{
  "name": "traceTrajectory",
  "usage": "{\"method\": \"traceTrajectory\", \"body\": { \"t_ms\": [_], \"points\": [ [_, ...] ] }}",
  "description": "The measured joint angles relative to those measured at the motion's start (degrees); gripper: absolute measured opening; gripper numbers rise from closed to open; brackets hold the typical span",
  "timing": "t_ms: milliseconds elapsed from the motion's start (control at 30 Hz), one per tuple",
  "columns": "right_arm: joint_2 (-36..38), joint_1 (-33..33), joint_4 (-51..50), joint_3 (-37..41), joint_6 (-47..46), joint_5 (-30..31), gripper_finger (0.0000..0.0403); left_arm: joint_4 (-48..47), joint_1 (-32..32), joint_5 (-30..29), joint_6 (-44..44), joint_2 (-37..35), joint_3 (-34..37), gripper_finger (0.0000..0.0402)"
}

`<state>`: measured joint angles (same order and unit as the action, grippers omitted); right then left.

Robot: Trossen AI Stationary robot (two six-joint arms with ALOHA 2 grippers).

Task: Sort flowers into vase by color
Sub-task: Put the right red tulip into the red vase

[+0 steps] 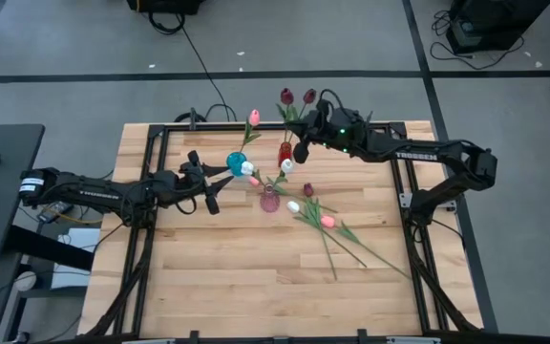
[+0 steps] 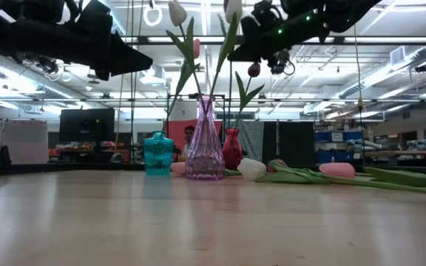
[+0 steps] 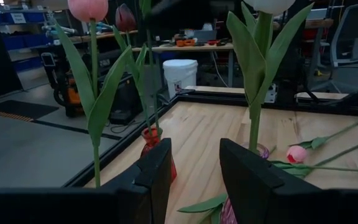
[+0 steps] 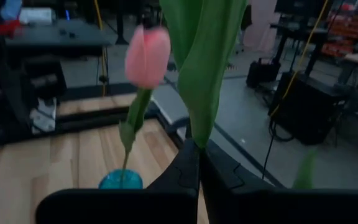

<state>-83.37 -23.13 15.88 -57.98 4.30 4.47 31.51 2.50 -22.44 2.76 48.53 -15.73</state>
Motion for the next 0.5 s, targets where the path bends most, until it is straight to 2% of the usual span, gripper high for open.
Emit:
{"method": "traceTrajectory", "body": {
  "t_ms": [233, 500],
  "points": [
    [2.6, 0.0, 0.0, 0.0, 1.3, 0.5, 0.0013, 0.1, 0.0, 0.0, 0.0, 0.0, 0.0, 0.0142],
    [1.9, -0.6, 0.3, 1.0, 1.5, 0.7, 0.0013, 0.3, 0.0, 0.0, 0.0, 0.0, 0.0, 0.0142]
  ]
}}
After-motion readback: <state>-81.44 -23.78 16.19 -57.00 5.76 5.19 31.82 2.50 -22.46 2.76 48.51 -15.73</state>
